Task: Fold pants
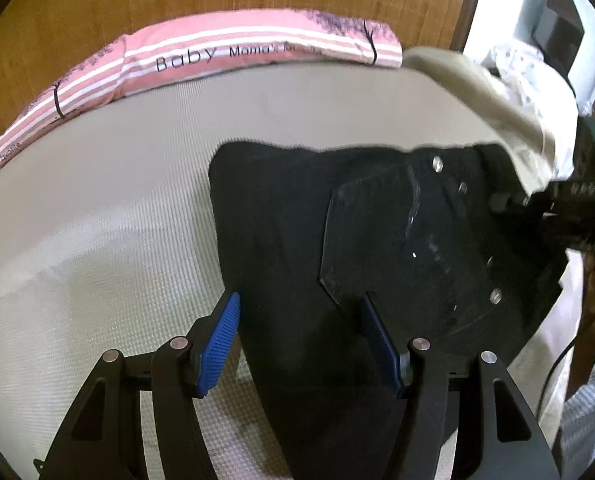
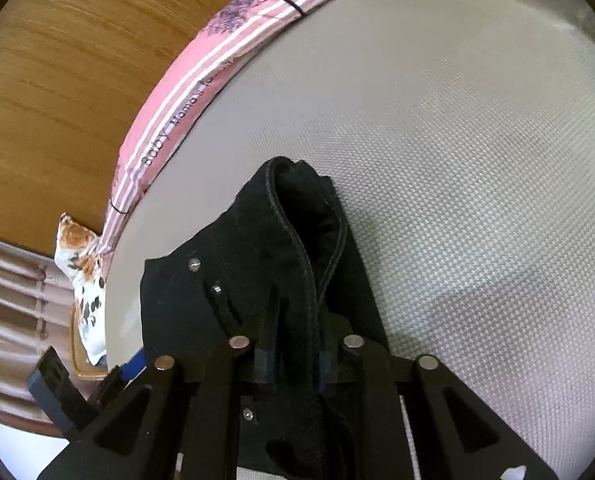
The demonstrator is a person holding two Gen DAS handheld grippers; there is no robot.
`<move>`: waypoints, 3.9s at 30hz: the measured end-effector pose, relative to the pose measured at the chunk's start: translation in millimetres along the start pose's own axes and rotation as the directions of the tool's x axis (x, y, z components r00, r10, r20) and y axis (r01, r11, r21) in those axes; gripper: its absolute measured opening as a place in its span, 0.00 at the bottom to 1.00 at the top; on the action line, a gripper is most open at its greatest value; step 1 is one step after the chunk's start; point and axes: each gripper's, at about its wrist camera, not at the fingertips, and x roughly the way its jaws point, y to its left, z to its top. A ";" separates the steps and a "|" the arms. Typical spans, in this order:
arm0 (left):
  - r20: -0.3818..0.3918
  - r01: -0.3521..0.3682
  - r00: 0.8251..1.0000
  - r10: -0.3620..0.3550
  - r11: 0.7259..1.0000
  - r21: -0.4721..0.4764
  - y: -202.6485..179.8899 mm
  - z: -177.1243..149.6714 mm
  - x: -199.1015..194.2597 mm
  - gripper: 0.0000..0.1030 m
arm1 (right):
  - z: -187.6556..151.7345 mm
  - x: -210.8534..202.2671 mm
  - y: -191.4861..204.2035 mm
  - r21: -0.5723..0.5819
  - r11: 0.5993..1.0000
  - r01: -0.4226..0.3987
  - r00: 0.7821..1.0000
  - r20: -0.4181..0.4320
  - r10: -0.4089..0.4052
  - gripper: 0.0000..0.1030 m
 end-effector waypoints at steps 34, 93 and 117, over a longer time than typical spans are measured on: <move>-0.091 0.054 0.995 -0.052 0.998 0.020 -4.9 -32.4 -4.4 0.66 | -61.6 -44.1 -14.9 -0.077 0.991 0.107 0.994 -0.003 -0.107 0.14; -0.114 0.101 0.988 -0.108 0.993 -0.065 27.2 -27.2 -8.5 0.66 | -56.8 -38.7 11.5 -0.274 0.930 0.245 0.968 0.012 -0.252 0.29; -0.099 0.339 0.907 -0.409 0.851 -0.401 66.8 12.2 30.9 0.66 | 3.7 13.1 -38.9 -0.146 0.944 -0.295 0.920 -0.309 0.240 0.53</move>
